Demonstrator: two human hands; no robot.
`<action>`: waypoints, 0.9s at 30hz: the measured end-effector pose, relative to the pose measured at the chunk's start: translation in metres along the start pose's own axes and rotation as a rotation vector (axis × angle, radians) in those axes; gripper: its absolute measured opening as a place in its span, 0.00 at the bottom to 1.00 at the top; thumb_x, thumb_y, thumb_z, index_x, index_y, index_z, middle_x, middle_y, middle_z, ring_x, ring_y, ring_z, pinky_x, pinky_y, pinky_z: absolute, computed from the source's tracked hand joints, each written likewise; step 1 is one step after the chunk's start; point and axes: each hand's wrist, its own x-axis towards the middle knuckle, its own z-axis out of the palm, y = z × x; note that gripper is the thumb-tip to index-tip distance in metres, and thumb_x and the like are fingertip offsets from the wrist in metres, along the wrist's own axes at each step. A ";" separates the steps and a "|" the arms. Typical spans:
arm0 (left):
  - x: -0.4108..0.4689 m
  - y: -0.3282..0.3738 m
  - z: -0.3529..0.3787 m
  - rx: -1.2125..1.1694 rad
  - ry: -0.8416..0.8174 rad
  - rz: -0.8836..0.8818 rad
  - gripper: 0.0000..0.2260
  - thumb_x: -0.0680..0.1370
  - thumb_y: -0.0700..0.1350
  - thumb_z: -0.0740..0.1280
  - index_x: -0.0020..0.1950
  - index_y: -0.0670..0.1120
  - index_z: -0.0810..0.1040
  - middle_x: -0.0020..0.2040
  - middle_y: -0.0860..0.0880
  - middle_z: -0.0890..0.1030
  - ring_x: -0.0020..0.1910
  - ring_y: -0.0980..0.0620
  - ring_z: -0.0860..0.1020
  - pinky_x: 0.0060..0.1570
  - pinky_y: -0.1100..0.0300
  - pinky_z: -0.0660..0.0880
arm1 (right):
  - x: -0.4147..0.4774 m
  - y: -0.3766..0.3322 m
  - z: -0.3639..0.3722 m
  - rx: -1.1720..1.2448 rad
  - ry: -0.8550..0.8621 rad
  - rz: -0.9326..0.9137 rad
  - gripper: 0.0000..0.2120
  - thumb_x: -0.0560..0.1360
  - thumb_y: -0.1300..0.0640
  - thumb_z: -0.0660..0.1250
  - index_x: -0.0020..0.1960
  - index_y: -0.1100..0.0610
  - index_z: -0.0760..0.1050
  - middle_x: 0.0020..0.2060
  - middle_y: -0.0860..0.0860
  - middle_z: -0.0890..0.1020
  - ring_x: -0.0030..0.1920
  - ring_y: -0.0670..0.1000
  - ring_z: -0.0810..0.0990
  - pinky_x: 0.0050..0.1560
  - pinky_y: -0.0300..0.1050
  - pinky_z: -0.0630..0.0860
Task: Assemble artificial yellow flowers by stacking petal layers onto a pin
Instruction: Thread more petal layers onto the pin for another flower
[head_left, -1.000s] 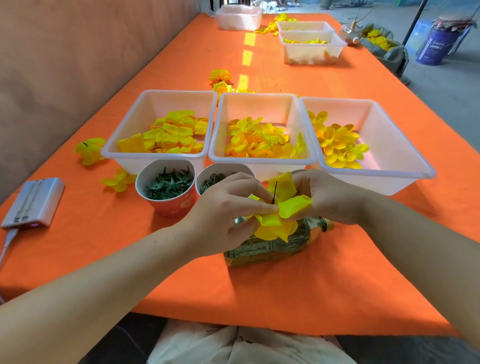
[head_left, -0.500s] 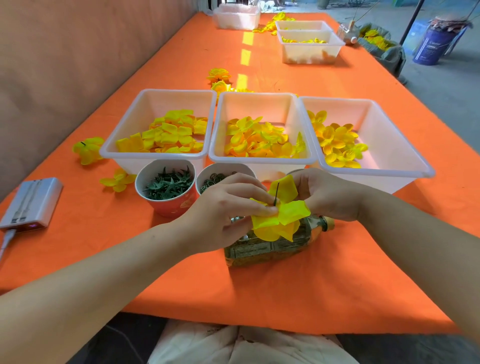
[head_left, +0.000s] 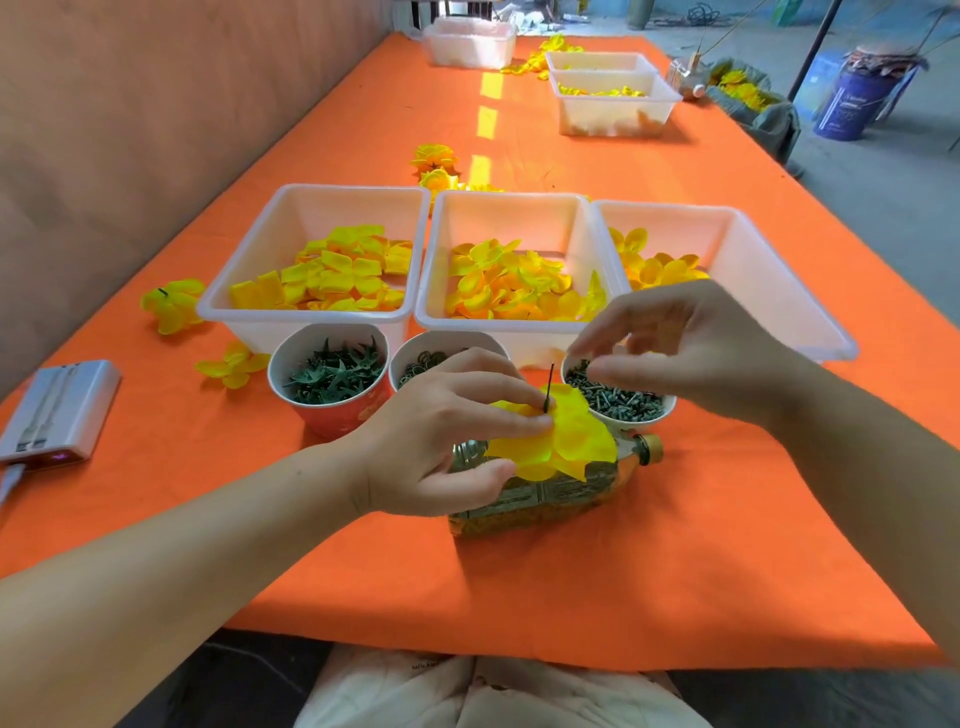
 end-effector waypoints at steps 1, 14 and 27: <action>-0.001 0.000 0.001 -0.015 0.004 -0.013 0.19 0.74 0.47 0.64 0.60 0.42 0.84 0.61 0.45 0.82 0.60 0.40 0.76 0.58 0.43 0.73 | -0.002 -0.001 0.008 -0.038 -0.036 -0.010 0.06 0.69 0.57 0.77 0.46 0.51 0.85 0.38 0.52 0.85 0.36 0.45 0.81 0.37 0.41 0.74; 0.000 0.013 0.003 -0.191 0.090 -0.143 0.20 0.67 0.30 0.63 0.54 0.40 0.86 0.56 0.43 0.81 0.54 0.45 0.80 0.52 0.53 0.77 | 0.003 0.012 0.037 -0.018 -0.046 0.033 0.09 0.71 0.65 0.76 0.41 0.52 0.83 0.40 0.53 0.85 0.41 0.53 0.82 0.40 0.54 0.76; 0.006 0.011 -0.002 -0.288 0.103 -0.220 0.15 0.69 0.29 0.62 0.46 0.38 0.86 0.51 0.42 0.84 0.48 0.46 0.81 0.43 0.55 0.76 | 0.006 0.030 0.034 0.018 -0.175 0.032 0.03 0.69 0.58 0.78 0.42 0.53 0.85 0.40 0.48 0.86 0.35 0.43 0.77 0.38 0.39 0.73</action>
